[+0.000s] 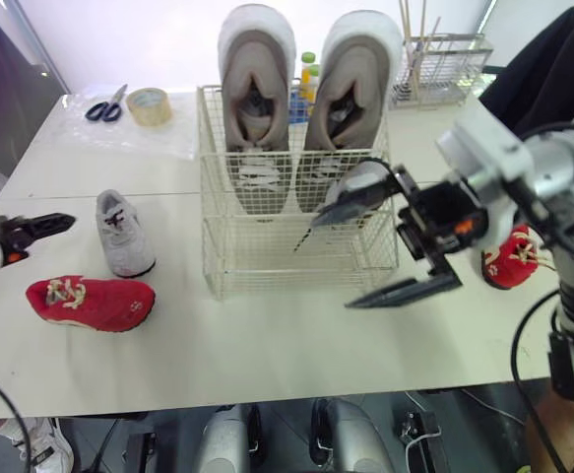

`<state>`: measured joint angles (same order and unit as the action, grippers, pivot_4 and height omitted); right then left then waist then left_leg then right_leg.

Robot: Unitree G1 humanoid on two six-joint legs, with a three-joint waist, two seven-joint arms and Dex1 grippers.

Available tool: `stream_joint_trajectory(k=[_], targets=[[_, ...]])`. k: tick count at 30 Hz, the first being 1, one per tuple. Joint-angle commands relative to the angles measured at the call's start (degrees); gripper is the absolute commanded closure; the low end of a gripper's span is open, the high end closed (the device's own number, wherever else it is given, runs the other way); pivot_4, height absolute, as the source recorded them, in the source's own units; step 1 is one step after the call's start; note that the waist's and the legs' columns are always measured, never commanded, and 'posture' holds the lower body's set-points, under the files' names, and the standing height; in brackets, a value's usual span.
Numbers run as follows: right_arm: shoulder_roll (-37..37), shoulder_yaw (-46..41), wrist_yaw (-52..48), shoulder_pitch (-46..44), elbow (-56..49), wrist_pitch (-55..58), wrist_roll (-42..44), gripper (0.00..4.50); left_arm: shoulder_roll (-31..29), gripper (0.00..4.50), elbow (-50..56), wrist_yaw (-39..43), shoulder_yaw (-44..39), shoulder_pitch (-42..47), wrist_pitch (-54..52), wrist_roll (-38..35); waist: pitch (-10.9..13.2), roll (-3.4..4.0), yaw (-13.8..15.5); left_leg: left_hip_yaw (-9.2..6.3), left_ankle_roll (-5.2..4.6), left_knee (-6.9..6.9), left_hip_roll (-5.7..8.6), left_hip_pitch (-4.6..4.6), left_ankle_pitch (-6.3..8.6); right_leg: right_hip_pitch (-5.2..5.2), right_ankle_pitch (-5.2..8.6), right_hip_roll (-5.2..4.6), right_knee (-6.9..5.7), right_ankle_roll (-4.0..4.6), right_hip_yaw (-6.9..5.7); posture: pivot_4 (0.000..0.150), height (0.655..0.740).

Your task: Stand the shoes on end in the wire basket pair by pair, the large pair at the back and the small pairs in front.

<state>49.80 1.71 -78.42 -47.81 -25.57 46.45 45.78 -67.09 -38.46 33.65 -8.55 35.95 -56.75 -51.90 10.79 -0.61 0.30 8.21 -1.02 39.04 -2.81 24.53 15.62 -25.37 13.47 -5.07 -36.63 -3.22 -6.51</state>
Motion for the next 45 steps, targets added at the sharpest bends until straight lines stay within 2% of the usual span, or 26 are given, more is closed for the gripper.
stream_joint_trajectory(k=[1, 9, 12, 17, 21, 24, 27, 29, 31, 32, 34, 38, 45], targets=[[1.6, 0.0, 2.5, 2.5, -3.3, 0.6, -0.3, 0.0, 2.4, 0.03, -6.2, 6.3, 3.2, 7.6, 1.4, 8.0, 0.0, -0.04, 0.1, 0.02, 0.0, 0.03, -0.01, 0.0, 0.0, 0.0, 0.0, -0.01, -0.01, 0.0, 0.01, 0.15, 0.74], [2.0, 1.2, 7.0, 3.7, -4.3, 1.7, -1.2, 0.0, 11.8, 0.03, -19.5, 11.9, 8.1, 18.7, 8.0, 23.6, 0.0, -0.17, 0.3, -0.02, -0.04, 0.15, -0.02, -0.02, -0.01, -0.06, 0.01, -0.04, -0.3, -0.01, 0.06, 0.15, 0.74], [2.4, 1.7, 7.6, 3.7, -4.0, 1.6, -2.0, 0.0, 13.5, 0.91, -21.7, 12.6, 7.8, 20.0, 11.0, 27.5, 0.0, -0.22, 0.2, -0.03, -0.04, 0.18, -0.03, -0.02, -0.02, -0.07, 0.01, -0.05, -0.34, -0.01, 0.06, 0.15, 0.74], [2.4, 2.4, 7.5, 3.2, -2.8, 0.8, -3.4, 0.0, 14.6, 3.37, -23.9, 11.4, 3.7, 22.0, 12.5, 29.4, 0.1, -0.31, 0.2, -0.06, -0.05, 0.2, -0.05, -0.02, -0.02, -0.07, 0.01, -0.07, -0.38, -0.01, 0.06, 0.15, 0.74], [2.2, 1.3, 7.0, 2.2, -0.8, 0.2, -3.2, 0.0, 12.6, 3.37, -21.5, 9.4, -3.2, 22.4, 13.5, 27.1, 0.1, -0.49, 0.2, -0.08, -0.06, 0.21, -0.05, -0.01, -0.01, -0.07, 0.01, -0.1, -0.38, -0.02, 0.06, 0.15, 0.74], [-1.9, -4.5, 10.4, -2.5, 4.2, 2.7, 3.4, 0.0, 11.6, 3.37, -10.4, 5.1, -13.1, 19.7, 17.0, 23.1, 0.3, -0.79, -0.1, -0.1, -0.05, 0.21, -0.06, 0.0, -0.03, -0.09, 0.01, -0.11, -0.43, -0.01, 0.05, 0.15, 0.74], [-6.9, -10.2, 16.7, -8.0, 9.9, 5.8, 10.6, 0.0, 15.0, 3.37, 14.1, 1.8, -22.6, 11.1, 19.4, 18.2, 0.3, -0.83, -1.0, -0.14, -0.01, 0.21, -0.08, 0.01, -0.05, -0.08, 0.01, -0.28, -0.45, -0.01, 0.03, 0.15, 0.74], [-10.8, -13.6, 22.5, -11.9, 14.2, 7.2, 14.7, 0.0, 18.4, 3.37, 31.3, -1.2, -28.4, 7.1, 13.9, 9.7, 0.3, -0.82, -1.1, -0.14, -0.01, 0.2, -0.02, -0.01, -0.05, -0.04, 0.01, -0.43, -0.44, -0.01, 0.03, 0.15, 0.74], [-14.9, -16.1, 28.2, -16.3, 19.1, 8.4, 18.1, 0.0, 22.8, 3.37, 44.6, -6.5, -33.8, 7.0, 10.5, -1.9, 0.3, -0.82, -0.9, -0.13, -0.02, 0.21, 0.02, -0.02, -0.05, 0.02, 0.0, -0.48, -0.43, -0.02, 0.05, 0.15, 0.74], [-16.2, -16.7, 29.8, -18.0, 20.9, 8.6, 18.9, 0.0, 24.7, 3.37, 49.4, -9.9, -34.7, 7.2, 9.9, -5.0, 0.3, -0.83, -0.9, -0.16, -0.03, 0.24, 0.04, -0.02, -0.05, 0.04, 0.0, -0.49, -0.43, -0.02, 0.02, 0.15, 0.74], [-18.2, -16.3, 31.3, -20.9, 24.4, 8.4, 18.3, 0.0, 28.3, 3.37, 58.1, -16.3, -33.7, 6.4, 9.9, -8.9, 0.3, -0.82, -0.9, -0.18, -0.03, 0.25, 0.04, -0.06, -0.05, 0.07, 0.0, -0.5, -0.47, -0.03, 0.03, 0.15, 0.74], [-18.2, -12.4, 26.8, -23.8, 27.8, 6.6, 14.6, 0.0, 33.6, 3.37, 71.3, -24.6, -27.7, 1.8, 10.3, -14.1, 0.2, -0.73, -1.0, -0.2, -0.02, 0.23, 0.07, -0.25, -0.06, 0.25, 0.0, -0.47, -0.53, -0.03, 0.02, 0.15, 0.74], [-16.8, -9.4, 17.8, -24.7, 29.3, 7.5, 13.1, 0.0, 35.4, 3.37, 79.8, -31.9, -21.9, -5.2, 13.2, -18.9, 0.2, -0.73, -1.0, -0.2, 0.01, 0.23, 0.04, -0.24, -0.08, 0.22, 0.0, -0.27, -0.55, -0.03, 0.03, 0.15, 0.74]])
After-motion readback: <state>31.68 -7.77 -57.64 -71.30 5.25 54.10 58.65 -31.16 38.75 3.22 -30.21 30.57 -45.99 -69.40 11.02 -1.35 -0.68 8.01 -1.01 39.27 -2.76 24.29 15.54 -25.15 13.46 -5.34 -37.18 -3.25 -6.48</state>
